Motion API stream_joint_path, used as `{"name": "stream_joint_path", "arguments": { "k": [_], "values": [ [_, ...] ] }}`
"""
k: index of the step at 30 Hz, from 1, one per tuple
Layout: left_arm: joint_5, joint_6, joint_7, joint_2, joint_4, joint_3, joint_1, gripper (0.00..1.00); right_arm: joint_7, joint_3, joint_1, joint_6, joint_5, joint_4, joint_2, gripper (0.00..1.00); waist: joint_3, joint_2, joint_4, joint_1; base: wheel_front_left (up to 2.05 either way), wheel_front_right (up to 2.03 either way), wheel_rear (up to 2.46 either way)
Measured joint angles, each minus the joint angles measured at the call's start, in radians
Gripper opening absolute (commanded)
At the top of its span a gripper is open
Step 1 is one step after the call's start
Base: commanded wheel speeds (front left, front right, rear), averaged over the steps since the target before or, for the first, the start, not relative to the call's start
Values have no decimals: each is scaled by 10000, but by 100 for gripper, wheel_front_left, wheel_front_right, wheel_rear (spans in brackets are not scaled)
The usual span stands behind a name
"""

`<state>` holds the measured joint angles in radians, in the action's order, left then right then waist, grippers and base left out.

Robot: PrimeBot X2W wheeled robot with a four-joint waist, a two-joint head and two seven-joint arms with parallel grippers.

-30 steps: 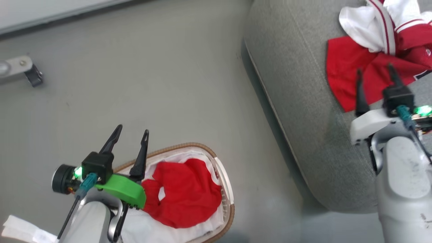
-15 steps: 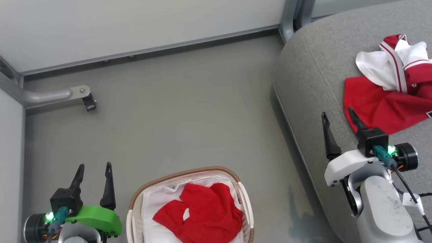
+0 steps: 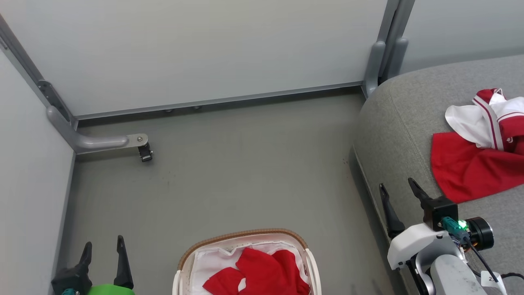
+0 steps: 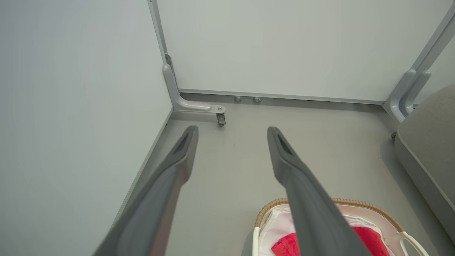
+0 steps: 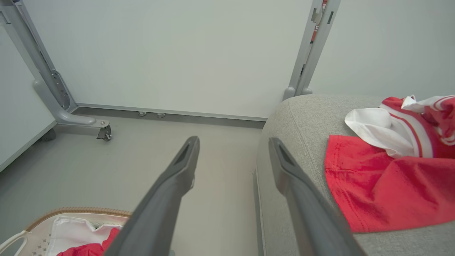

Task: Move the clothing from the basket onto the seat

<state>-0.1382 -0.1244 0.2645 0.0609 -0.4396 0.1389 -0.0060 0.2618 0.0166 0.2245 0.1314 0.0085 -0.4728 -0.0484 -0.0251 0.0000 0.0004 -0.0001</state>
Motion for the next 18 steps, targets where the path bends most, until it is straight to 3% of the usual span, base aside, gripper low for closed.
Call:
{"name": "stream_joint_path", "arguments": {
  "k": [7,12,18],
  "values": [
    [-94,-46,2,-67,-431,-650,72,100,0,75,-18,0,10,2,-2,100,25,0,0,0,0,0,0],
    [-671,-52,-4,-2,-1471,-2259,-216,100,0,238,396,0,8,178,-2,100,-294,0,-141,1,0,0,0],
    [-1747,-63,-4,502,-2761,-4084,-1609,100,0,322,1131,0,-111,472,-4,100,-1124,0,-318,1,0,0,0]
  ]
}}
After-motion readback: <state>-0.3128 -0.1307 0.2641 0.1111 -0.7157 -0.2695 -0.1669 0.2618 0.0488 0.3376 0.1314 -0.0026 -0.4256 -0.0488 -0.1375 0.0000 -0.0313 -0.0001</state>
